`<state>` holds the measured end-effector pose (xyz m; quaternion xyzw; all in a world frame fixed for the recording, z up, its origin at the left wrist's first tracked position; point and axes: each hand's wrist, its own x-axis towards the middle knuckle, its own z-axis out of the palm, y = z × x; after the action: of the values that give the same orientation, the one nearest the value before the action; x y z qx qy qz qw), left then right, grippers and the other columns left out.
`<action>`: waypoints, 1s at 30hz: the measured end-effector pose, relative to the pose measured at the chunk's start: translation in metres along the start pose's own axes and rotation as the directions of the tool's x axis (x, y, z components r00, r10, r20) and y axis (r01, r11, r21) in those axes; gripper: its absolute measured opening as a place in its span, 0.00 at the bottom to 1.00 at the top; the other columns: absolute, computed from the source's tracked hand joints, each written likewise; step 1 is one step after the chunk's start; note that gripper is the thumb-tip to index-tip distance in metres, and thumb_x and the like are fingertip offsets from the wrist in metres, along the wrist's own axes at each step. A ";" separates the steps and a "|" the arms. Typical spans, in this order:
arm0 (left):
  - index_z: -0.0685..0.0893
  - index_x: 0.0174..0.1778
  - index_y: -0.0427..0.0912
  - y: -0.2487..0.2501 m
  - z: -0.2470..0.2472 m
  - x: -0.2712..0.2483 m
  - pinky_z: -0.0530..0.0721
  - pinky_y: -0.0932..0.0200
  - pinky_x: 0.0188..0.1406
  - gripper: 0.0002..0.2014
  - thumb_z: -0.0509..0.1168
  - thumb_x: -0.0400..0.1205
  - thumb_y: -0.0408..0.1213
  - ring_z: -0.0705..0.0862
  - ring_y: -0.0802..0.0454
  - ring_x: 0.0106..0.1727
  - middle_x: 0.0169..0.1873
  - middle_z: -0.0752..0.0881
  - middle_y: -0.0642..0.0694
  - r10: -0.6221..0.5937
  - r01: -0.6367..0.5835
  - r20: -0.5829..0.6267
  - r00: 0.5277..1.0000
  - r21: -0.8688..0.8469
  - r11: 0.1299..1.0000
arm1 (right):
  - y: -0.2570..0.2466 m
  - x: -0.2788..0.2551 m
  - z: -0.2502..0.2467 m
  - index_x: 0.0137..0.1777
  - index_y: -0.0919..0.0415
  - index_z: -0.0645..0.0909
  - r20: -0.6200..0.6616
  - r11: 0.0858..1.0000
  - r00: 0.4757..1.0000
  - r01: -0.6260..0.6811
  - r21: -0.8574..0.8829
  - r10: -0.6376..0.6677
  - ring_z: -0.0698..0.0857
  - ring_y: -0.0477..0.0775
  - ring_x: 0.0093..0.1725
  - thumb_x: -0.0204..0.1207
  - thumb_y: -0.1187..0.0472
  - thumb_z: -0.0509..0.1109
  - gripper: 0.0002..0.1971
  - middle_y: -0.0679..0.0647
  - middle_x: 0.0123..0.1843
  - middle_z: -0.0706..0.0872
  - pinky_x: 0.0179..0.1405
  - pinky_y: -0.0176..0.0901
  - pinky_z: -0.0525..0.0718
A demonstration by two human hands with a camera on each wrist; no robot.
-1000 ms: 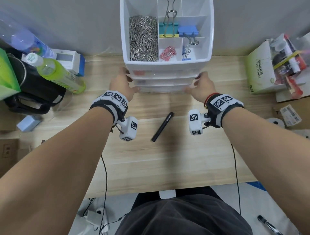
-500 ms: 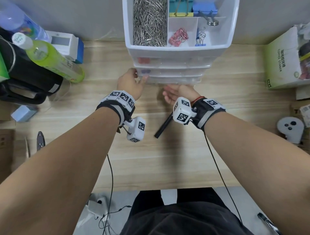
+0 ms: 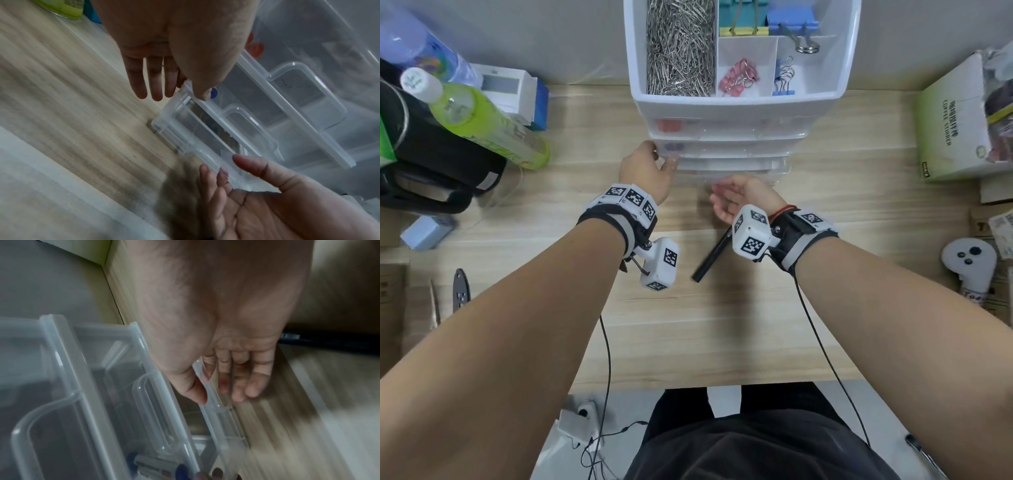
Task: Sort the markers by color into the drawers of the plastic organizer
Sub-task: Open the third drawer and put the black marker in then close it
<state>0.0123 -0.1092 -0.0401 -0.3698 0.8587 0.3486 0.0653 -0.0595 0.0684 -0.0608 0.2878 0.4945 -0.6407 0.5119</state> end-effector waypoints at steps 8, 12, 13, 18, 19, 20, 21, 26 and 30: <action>0.75 0.77 0.39 -0.005 0.009 -0.025 0.76 0.56 0.68 0.26 0.67 0.84 0.46 0.82 0.43 0.69 0.68 0.85 0.40 -0.085 0.083 0.153 0.985 0.018 0.996 | 0.014 -0.011 -0.008 0.47 0.65 0.82 -0.031 0.994 1.000 -0.007 -0.106 0.003 0.88 0.56 0.40 0.79 0.67 0.69 0.02 0.59 0.49 0.89 0.35 0.44 0.88; 0.74 0.78 0.42 -0.009 0.007 -0.033 0.77 0.55 0.67 0.26 0.66 0.84 0.42 0.82 0.42 0.70 0.69 0.84 0.40 -0.089 0.092 0.149 0.985 -0.013 0.996 | 0.024 -0.017 -0.011 0.47 0.67 0.82 -0.040 0.990 0.999 -0.036 -0.135 0.031 0.88 0.55 0.40 0.81 0.67 0.69 0.03 0.58 0.44 0.91 0.36 0.42 0.88; 0.73 0.79 0.42 -0.009 0.006 -0.035 0.78 0.56 0.65 0.26 0.66 0.84 0.41 0.82 0.42 0.69 0.67 0.85 0.41 -0.083 0.086 0.152 0.985 -0.012 0.996 | 0.026 -0.018 -0.013 0.48 0.67 0.82 -0.045 0.990 0.999 -0.034 -0.136 0.028 0.87 0.54 0.39 0.81 0.67 0.68 0.04 0.58 0.44 0.91 0.35 0.41 0.88; 0.74 0.77 0.42 -0.016 0.008 -0.043 0.76 0.63 0.46 0.24 0.63 0.82 0.33 0.84 0.48 0.50 0.44 0.89 0.50 -0.074 0.070 0.203 0.976 0.028 0.997 | 0.037 -0.021 -0.023 0.46 0.68 0.83 -0.098 0.975 0.995 -0.049 -0.218 0.028 0.86 0.52 0.33 0.79 0.66 0.72 0.04 0.59 0.40 0.90 0.34 0.41 0.87; 0.75 0.77 0.42 -0.017 0.008 -0.045 0.75 0.64 0.44 0.24 0.62 0.83 0.33 0.82 0.49 0.46 0.37 0.86 0.55 -0.071 0.066 0.203 0.977 0.031 0.997 | 0.039 -0.023 -0.026 0.45 0.68 0.84 -0.105 0.955 0.994 -0.044 -0.292 0.013 0.85 0.52 0.32 0.78 0.66 0.73 0.04 0.59 0.39 0.89 0.35 0.41 0.85; 0.75 0.77 0.43 -0.018 0.009 -0.048 0.74 0.64 0.43 0.23 0.62 0.84 0.33 0.81 0.49 0.45 0.32 0.81 0.58 -0.069 0.065 0.196 0.978 0.029 0.997 | 0.041 -0.025 -0.028 0.44 0.68 0.84 -0.114 0.916 0.993 -0.023 -0.400 -0.025 0.83 0.51 0.29 0.76 0.66 0.74 0.05 0.59 0.37 0.87 0.33 0.41 0.83; 0.75 0.77 0.43 -0.019 0.008 -0.051 0.74 0.64 0.42 0.22 0.61 0.85 0.33 0.80 0.49 0.44 0.31 0.78 0.60 -0.069 0.065 0.188 0.980 0.025 0.998 | 0.044 -0.028 -0.030 0.44 0.67 0.83 -0.120 0.856 0.989 0.007 -0.517 -0.081 0.81 0.51 0.26 0.76 0.67 0.74 0.04 0.59 0.34 0.85 0.29 0.41 0.81; 0.75 0.77 0.44 -0.017 0.005 -0.056 0.76 0.62 0.41 0.22 0.61 0.86 0.35 0.80 0.51 0.43 0.34 0.80 0.61 -0.053 0.052 0.175 0.983 0.008 0.999 | 0.060 -0.033 -0.046 0.48 0.53 0.78 -0.197 0.427 0.942 -0.066 -0.902 -0.271 0.88 0.57 0.31 0.66 0.56 0.79 0.14 0.56 0.38 0.89 0.31 0.48 0.87; 0.74 0.76 0.43 -0.018 0.004 -0.062 0.74 0.61 0.42 0.23 0.65 0.84 0.39 0.79 0.52 0.45 0.46 0.87 0.52 -0.077 0.079 0.133 0.988 -0.014 0.997 | 0.068 -0.036 -0.055 0.45 0.52 0.78 -0.145 0.233 0.915 -0.058 -0.971 -0.375 0.88 0.55 0.38 0.69 0.60 0.73 0.07 0.54 0.48 0.89 0.37 0.41 0.85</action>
<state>0.0684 -0.0792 -0.0298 -0.3798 0.8340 0.3778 0.1324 0.0079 0.1340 -0.0714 -0.0298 0.8902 -0.1901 0.4130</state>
